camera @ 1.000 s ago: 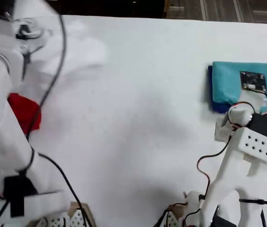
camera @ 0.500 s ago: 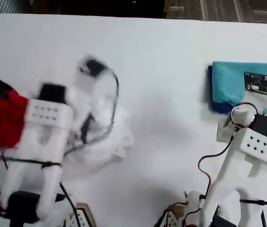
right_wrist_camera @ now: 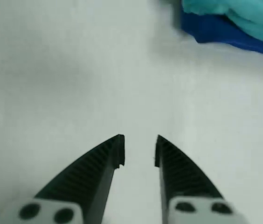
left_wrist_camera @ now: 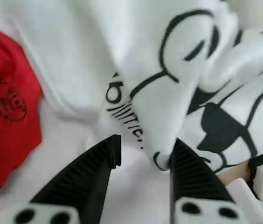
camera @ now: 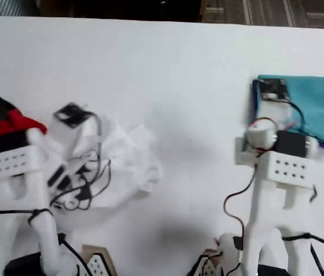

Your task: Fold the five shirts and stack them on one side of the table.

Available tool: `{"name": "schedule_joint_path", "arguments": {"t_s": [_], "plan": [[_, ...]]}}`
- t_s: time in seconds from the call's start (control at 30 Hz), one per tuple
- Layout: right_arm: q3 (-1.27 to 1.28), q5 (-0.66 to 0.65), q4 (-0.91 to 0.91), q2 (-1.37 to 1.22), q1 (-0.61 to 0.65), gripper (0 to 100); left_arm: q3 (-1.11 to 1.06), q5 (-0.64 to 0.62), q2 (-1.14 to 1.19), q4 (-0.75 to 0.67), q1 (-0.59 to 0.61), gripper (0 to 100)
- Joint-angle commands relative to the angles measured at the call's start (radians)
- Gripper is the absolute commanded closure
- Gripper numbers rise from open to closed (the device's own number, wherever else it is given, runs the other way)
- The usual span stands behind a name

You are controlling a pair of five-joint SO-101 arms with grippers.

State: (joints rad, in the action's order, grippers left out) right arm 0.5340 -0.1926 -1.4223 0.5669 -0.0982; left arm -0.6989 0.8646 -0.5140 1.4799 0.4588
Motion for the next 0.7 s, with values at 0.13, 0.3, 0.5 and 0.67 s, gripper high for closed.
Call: {"name": "schedule_joint_path", "arguments": {"t_s": [0.13, 0.3, 0.5, 0.67], "plan": [[-0.126, 0.038, 0.202, -0.157, 0.26, 80.5, -0.027, 0.216, -0.026, -0.006, 0.249, 79], [-0.413, 0.04, 0.154, -0.489, 0.406, 80.5, 0.038, 0.034, -0.025, -0.163, 0.255, 79], [-0.701, 0.123, 0.016, -0.845, 0.552, 80.5, 0.067, -0.373, -0.018, -0.381, 0.215, 79], [-0.81, 0.12, -0.022, -1.058, 0.665, 80.5, 0.065, -0.497, -0.018, -0.462, 0.086, 79]]}}
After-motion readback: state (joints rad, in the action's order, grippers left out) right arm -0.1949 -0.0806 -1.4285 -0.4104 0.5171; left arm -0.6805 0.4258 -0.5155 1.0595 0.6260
